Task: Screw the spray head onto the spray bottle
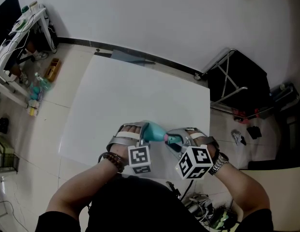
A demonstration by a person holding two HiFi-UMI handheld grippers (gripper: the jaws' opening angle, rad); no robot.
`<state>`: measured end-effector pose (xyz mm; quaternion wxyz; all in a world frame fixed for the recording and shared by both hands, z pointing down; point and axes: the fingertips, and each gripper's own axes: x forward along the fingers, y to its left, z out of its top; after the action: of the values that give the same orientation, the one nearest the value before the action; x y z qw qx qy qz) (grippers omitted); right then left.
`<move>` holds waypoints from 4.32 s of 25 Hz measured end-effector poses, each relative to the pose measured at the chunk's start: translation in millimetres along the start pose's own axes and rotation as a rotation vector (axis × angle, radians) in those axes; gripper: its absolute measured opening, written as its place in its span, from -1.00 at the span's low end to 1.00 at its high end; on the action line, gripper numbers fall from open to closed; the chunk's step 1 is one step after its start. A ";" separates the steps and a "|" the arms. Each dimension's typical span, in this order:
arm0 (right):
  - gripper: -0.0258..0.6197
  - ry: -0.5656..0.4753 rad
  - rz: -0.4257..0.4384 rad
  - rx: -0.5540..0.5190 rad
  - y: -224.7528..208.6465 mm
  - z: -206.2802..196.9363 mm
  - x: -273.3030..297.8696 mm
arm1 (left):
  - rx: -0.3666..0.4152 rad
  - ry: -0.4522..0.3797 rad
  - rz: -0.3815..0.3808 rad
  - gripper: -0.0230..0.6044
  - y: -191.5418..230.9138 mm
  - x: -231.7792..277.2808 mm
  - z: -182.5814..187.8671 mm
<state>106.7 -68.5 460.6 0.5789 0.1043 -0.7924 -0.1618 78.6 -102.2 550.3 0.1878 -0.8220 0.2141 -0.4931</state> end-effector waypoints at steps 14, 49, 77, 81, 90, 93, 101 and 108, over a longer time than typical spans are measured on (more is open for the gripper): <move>-0.17 -0.086 0.103 0.621 -21.8 -3.2 -2.8 | -0.225 -0.080 -0.135 0.22 -24.5 23.0 -1.6; -0.18 -0.255 0.001 0.962 20.1 -22.8 16.1 | -0.582 -0.209 -0.163 0.42 -15.1 22.5 -40.4; -0.94 -0.500 -0.189 1.025 11.5 19.4 10.7 | -0.780 -0.382 -0.061 -0.49 18.6 -75.8 6.9; -0.94 -0.529 -0.192 1.038 11.7 23.6 6.6 | -0.786 -0.395 -0.057 -0.66 18.4 -80.7 12.4; -0.94 -0.564 -0.202 1.058 9.0 27.3 -1.6 | -0.809 -0.396 -0.054 -0.87 18.8 -85.6 17.3; -0.94 -0.572 -0.206 1.055 10.3 30.6 -2.7 | -0.832 -0.394 -0.066 -0.87 18.9 -86.8 17.7; -0.94 -0.576 -0.194 1.054 13.0 38.2 -2.7 | -0.832 -0.376 -0.077 -0.87 16.5 -89.2 16.7; -0.94 -0.579 -0.189 1.055 12.2 40.3 -1.9 | -0.832 -0.368 -0.068 -0.87 17.8 -89.8 13.9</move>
<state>69.2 -51.1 452.3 0.1933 0.3987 -0.8782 0.1800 50.2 -67.6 469.4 -0.1399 -0.9081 0.3298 -0.2166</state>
